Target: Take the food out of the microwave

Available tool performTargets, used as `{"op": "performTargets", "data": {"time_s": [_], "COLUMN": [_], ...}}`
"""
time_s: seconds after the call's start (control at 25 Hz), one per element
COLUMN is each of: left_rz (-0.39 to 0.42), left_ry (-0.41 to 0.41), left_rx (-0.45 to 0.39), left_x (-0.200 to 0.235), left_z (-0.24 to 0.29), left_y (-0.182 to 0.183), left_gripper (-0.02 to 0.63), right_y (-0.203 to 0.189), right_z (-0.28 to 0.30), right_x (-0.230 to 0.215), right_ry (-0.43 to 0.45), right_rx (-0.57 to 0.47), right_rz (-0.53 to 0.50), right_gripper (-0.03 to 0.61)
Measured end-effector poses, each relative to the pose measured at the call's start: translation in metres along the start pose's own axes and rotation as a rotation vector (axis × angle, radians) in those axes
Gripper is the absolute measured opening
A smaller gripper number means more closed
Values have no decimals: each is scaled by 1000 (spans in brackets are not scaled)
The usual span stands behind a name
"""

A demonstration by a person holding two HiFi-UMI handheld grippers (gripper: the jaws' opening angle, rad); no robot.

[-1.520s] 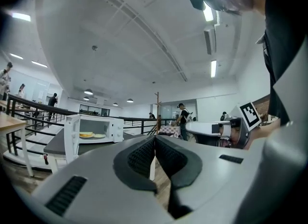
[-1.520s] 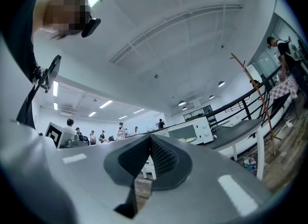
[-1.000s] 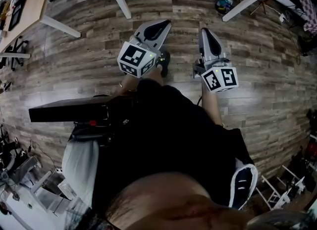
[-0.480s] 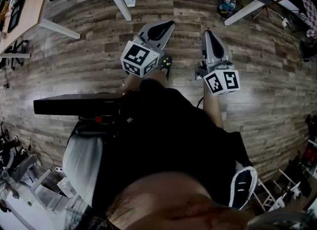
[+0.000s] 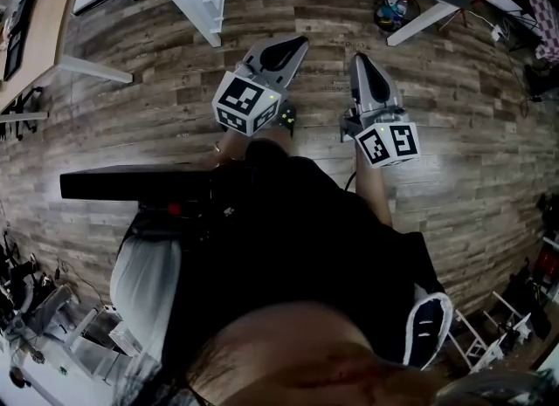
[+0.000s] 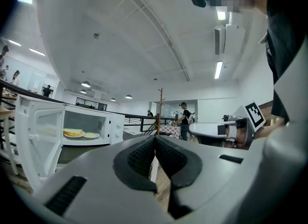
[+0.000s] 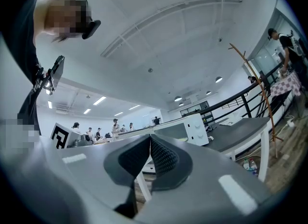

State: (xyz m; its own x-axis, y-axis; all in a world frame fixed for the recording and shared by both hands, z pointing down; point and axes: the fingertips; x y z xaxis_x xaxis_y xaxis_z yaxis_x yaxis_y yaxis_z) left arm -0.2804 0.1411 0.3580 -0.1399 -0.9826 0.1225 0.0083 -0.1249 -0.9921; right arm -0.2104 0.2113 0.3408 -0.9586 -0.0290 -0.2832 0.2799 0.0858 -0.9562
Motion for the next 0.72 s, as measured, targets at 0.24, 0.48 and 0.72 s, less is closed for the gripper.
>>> {"op": "performTargets", "data": {"time_s": [0.24, 0.48, 0.72], "left_rz": [-22, -39, -71], "left_ry": [-16, -11, -2], "left_rx": [14, 15, 8], "left_x": [20, 47, 70], "left_z": [23, 31, 40], "left_y": [0, 3, 1], "left_gripper": [8, 8, 8], "right_y": [3, 3, 3], "right_z": [25, 51, 72], "right_x": [-16, -21, -27], "right_ry": [-8, -14, -18], "right_rx": [8, 25, 59], "right_rz": [11, 6, -16], "right_gripper": [0, 0, 0]}}
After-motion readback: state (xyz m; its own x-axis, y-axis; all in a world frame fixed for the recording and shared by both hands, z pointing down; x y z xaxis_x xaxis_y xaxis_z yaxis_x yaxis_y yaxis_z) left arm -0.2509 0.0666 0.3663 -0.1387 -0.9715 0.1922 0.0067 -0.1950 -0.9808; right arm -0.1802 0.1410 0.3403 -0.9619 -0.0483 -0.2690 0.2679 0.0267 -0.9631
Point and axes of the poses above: the fingertips, and each gripper's own axes: z forward along the fingers, x to its left, y out of its top, and after that the axes turned 7 degrees about -y, right-handed
